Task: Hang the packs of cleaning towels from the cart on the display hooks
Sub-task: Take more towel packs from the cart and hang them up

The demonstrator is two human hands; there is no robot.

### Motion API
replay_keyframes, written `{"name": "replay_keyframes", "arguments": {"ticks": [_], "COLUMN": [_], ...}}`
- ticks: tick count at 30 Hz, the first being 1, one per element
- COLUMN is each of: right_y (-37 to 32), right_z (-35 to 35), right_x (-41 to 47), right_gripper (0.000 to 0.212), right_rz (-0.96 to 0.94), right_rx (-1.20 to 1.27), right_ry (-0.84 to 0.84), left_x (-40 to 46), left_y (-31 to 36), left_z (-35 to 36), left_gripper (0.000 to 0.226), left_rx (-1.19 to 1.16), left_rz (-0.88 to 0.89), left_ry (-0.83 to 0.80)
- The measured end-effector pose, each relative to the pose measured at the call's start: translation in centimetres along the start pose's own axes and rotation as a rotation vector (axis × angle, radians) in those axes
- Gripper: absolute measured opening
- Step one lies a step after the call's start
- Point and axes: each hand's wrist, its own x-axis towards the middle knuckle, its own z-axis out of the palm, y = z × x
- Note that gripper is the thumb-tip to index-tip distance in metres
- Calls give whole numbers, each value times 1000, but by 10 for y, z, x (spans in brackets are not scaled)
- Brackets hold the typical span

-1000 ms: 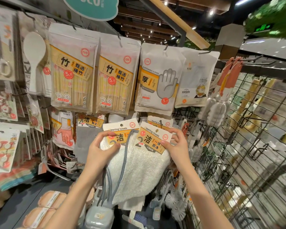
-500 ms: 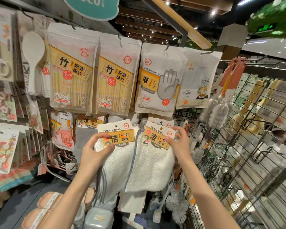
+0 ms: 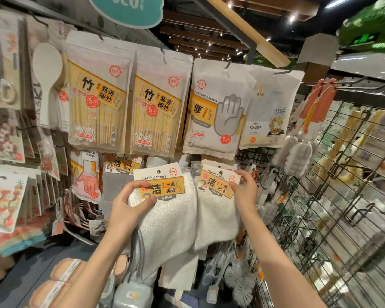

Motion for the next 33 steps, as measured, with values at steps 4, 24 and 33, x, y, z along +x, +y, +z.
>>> {"name": "replay_keyframes", "arguments": {"ticks": [4,24,33], "right_y": [9,12,2], "right_z": [8,20,5], "right_x": [11,29,-6], "right_gripper": [32,34,52], "right_rz": [-18,-35,-88], "right_rx": [-109,-412,-399], "right_ry": [25,72,-125], "left_x": [-1,-6,-7], "left_y": [2,10,9], "left_z": [3,9,11], "left_gripper": [27,74,71], "left_rx": [3,-27,-52], "left_rz": [5,5,27], "left_ry": [-13,-34,-86]}}
